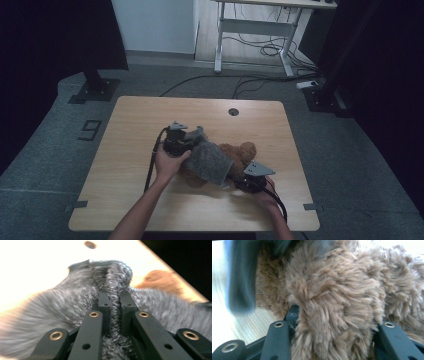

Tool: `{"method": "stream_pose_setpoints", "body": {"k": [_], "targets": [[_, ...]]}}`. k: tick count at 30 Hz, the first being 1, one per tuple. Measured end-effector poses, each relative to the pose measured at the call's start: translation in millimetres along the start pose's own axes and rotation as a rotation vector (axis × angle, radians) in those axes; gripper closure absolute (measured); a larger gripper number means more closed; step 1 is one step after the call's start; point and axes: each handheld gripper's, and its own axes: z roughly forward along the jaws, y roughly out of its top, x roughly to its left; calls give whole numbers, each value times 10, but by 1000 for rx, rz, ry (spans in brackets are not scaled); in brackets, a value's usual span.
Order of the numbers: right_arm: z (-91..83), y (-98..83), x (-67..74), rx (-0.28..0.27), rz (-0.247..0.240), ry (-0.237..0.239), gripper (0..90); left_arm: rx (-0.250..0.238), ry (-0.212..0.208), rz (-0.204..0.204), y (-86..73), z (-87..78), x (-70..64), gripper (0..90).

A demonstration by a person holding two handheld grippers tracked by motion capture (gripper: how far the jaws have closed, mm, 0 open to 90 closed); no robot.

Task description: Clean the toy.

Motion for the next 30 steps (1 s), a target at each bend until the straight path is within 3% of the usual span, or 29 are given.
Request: {"method": "stream_pose_setpoints", "body": {"k": [2, 7, 12, 15, 18, 21, 24, 27, 30], "targets": [[-1, -2, 6, -2, -4, 0, 501, -4, -7, -42, -66, -61, 132, 822], [-4, -1, 14, 2, -8, 0, 501, -1, 52, -57, -182, -116, 311, 821], [-7, -5, 10, 2, -5, 2, 501, 40, 93, -88, -308, -93, 482, 825], [-6, -6, 7, 2, -3, 4, 501, 62, 86, -104, -401, -60, 536, 825], [-5, -6, 6, 1, -2, 3, 501, 46, 59, -117, -397, -102, 540, 827], [-8, -7, -2, 2, 1, 4, 502, -3, 48, -94, -263, -193, 436, 829], [-8, -7, -4, 1, 4, 4, 502, -60, 26, -52, -78, -249, 250, 829], [-6, -6, -1, 2, 3, 4, 502, -112, -36, -12, 107, -251, 5, 829], [-6, -7, 1, 2, 4, 4, 502, -135, -93, 43, 287, -169, -310, 829]]}}
